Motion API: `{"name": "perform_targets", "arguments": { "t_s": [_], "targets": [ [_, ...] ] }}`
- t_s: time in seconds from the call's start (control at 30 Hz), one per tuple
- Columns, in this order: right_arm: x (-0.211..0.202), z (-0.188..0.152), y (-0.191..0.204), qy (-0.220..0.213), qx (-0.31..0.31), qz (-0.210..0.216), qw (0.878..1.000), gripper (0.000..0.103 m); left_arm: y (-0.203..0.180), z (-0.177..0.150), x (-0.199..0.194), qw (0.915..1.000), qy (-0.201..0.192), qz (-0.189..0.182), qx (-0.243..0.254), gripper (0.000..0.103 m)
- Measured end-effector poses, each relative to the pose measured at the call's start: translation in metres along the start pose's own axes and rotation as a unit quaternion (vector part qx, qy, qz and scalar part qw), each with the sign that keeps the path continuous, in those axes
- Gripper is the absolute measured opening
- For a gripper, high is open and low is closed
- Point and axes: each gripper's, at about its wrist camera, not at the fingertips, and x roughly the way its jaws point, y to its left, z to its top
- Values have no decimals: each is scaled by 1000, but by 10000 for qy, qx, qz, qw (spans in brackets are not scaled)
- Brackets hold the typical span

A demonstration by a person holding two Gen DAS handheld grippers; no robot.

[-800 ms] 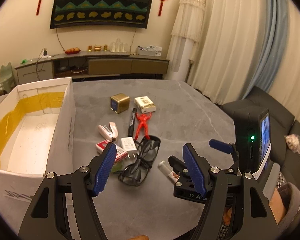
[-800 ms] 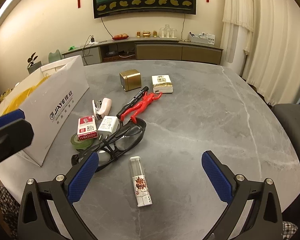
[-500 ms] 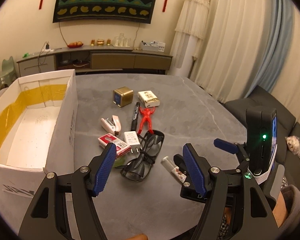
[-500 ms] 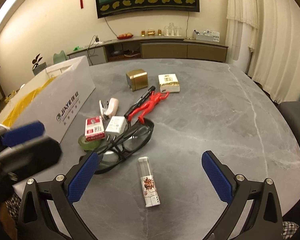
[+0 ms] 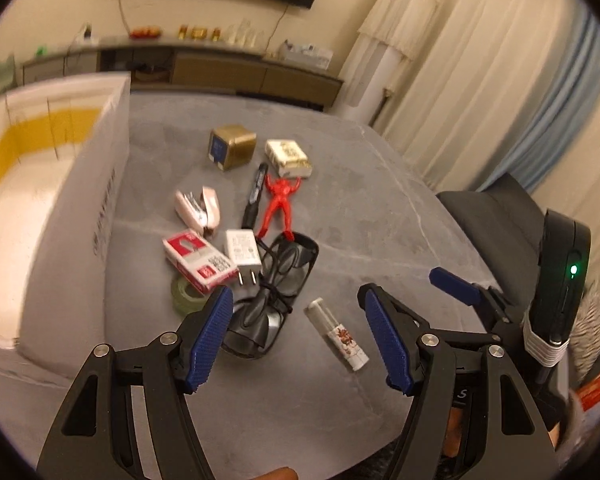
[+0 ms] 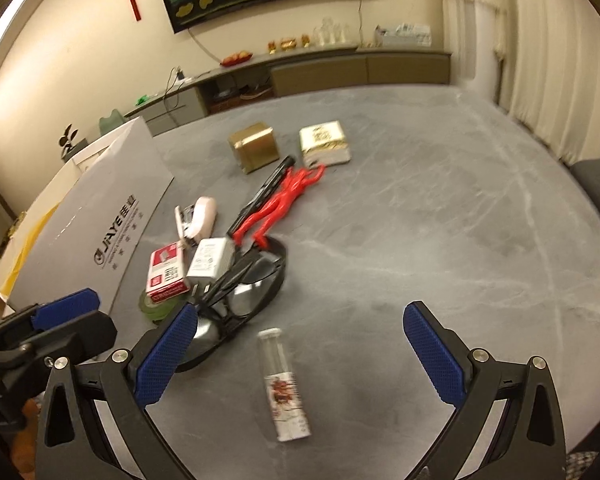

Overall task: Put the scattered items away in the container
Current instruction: 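Grasp the black sunglasses with the right gripper while the left gripper approaches the staple box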

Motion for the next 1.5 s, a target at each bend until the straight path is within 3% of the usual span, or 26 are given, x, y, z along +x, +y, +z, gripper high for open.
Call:
{"name": "perform_targets", "arguments": {
  "t_s": [0.13, 0.3, 0.5, 0.6, 0.67, 0.7, 0.83, 0.93, 0.97, 1.0, 1.17, 1.23, 1.27, 1.5],
  "targets": [
    [7, -3, 4, 117, -211, -4, 9997, 100, 8, 0, 8, 9999, 102, 102, 52, 71],
    [10, -4, -2, 305, -146, 183, 9993, 54, 19, 3, 15, 9995, 221, 201, -54, 71],
    [3, -4, -2, 281, -203, 451, 9984, 31, 12, 7, 17, 9997, 172, 171, -66, 71],
    [-2, -5, 0, 211, -239, 495, 9983, 25, 9, 4, 23, 9996, 172, 209, 23, 70],
    [-5, -5, 2, 166, -253, 489, 9983, 25, 11, 2, 31, 9994, 245, 254, 6, 52],
    [-4, -5, 2, 162, -256, 461, 9985, 25, 13, 1, 37, 9990, 318, 304, -9, 34],
    [-3, -5, -3, 195, -141, 393, 9989, 27, 14, -4, 49, 9982, 434, 424, 38, 15],
    [-3, -5, -8, 204, -13, 358, 9991, 51, 15, -7, 54, 9975, 462, 530, 76, 14],
    [-3, -5, -9, 208, 31, 337, 9992, 66, 15, -8, 55, 9972, 466, 572, 91, 14],
    [-3, -5, -9, 211, 45, 341, 9992, 69, 15, -8, 56, 9971, 462, 598, 95, 14],
    [1, -8, -8, 336, 40, 337, 9989, 71, 19, -8, 57, 9962, 403, 772, 95, 16],
    [2, -8, -8, 365, 23, 340, 9988, 71, 20, -8, 58, 9953, 407, 870, 133, 33],
    [2, -8, -7, 373, 17, 333, 9987, 71, 20, -9, 59, 9951, 411, 889, 140, 36],
    [6, -10, -8, 456, 21, 311, 9985, 71, 24, -11, 62, 9943, 423, 970, 154, 42]
  ]
}}
